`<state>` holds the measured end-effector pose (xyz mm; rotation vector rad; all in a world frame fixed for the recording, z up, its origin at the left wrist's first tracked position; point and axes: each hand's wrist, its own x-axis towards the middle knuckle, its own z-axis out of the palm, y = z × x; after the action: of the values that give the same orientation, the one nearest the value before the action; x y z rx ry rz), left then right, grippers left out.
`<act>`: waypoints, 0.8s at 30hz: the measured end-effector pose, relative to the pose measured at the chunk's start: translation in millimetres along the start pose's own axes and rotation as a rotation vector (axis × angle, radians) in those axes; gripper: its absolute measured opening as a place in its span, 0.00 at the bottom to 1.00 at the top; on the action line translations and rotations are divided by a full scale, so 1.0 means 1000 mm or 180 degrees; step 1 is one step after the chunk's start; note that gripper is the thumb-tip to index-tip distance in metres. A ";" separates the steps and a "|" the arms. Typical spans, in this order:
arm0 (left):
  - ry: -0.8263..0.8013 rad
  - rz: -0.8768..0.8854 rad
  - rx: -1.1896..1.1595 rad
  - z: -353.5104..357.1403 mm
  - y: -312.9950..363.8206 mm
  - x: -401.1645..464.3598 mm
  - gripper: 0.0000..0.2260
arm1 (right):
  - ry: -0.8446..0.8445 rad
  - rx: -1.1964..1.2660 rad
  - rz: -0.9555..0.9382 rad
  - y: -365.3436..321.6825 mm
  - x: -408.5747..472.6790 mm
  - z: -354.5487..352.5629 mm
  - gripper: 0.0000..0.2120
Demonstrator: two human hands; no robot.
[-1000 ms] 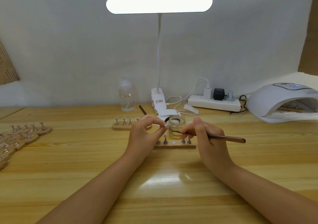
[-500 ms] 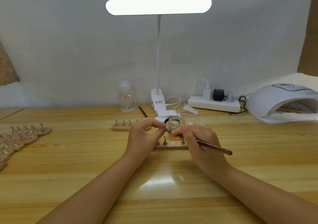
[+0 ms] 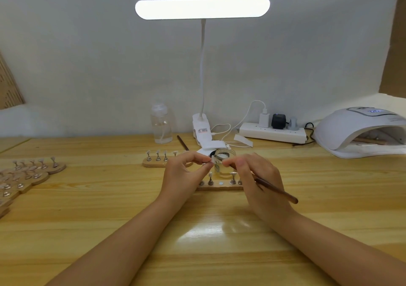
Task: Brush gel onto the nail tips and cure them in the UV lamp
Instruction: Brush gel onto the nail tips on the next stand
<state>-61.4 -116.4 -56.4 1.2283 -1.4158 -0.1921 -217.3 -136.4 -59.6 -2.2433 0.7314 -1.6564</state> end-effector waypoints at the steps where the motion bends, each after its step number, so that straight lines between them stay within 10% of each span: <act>1: -0.0007 0.0001 -0.0003 0.000 0.000 0.000 0.12 | -0.0058 -0.0035 0.0030 0.000 0.001 0.000 0.17; 24: -0.0121 0.0014 0.0074 0.000 -0.002 0.001 0.12 | -0.0084 0.0226 0.0217 -0.001 -0.001 -0.001 0.22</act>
<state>-60.3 -117.6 -57.0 1.2464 -1.4569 -0.1974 -217.9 -134.8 -59.6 -2.1632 0.7227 -1.5928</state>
